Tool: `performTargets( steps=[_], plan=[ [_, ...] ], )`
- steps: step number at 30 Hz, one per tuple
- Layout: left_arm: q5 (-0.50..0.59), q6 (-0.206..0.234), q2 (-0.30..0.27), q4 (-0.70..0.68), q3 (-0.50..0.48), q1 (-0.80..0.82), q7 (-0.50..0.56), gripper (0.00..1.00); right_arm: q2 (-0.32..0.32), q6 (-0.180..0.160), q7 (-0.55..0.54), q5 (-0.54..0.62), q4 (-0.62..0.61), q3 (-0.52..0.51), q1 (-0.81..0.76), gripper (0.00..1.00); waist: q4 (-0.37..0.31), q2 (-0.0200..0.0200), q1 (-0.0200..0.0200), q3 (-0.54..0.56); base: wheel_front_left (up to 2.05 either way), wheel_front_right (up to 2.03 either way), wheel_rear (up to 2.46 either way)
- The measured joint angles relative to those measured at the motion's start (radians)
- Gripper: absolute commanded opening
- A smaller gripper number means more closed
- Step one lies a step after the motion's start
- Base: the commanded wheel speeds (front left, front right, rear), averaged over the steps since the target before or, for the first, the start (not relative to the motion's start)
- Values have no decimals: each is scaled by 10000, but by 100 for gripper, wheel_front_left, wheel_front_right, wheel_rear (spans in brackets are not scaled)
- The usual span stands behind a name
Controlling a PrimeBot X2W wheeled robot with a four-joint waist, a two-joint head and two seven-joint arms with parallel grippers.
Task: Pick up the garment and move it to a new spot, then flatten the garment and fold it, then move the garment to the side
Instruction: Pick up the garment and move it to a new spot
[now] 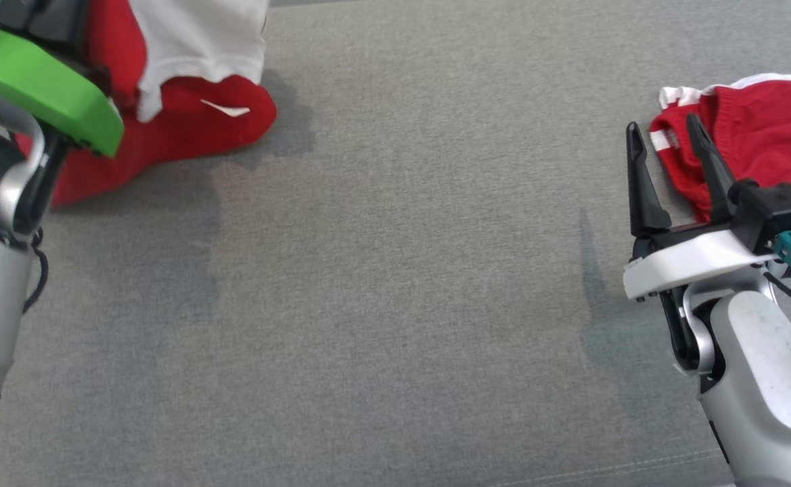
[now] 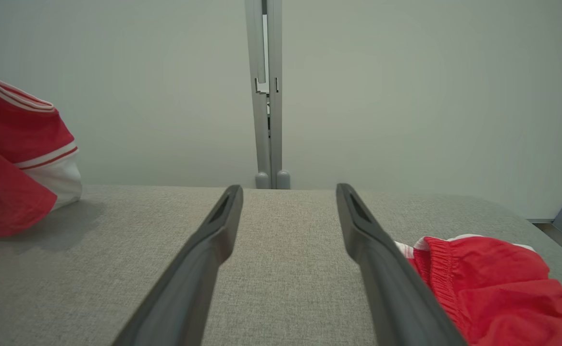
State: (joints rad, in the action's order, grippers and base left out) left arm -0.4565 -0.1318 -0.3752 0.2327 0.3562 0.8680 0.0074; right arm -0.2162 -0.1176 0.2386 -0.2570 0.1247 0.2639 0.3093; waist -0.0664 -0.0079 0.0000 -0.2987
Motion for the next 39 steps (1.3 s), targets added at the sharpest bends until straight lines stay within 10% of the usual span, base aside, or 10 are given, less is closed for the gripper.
performTargets(
  steps=[18,39],
  plan=[
    [-2174,0,-1471,-3202,1034,-1187,2036,0,-42,13,27,-196,148,140,-1357,100,-1439,0,0,2132,0,0,0],
    [-1848,276,1074,-1164,2715,-2393,1425,0,936,986,-209,-232,-176,1977,-569,100,-2818,0,0,948,0,0,0]
  ],
)
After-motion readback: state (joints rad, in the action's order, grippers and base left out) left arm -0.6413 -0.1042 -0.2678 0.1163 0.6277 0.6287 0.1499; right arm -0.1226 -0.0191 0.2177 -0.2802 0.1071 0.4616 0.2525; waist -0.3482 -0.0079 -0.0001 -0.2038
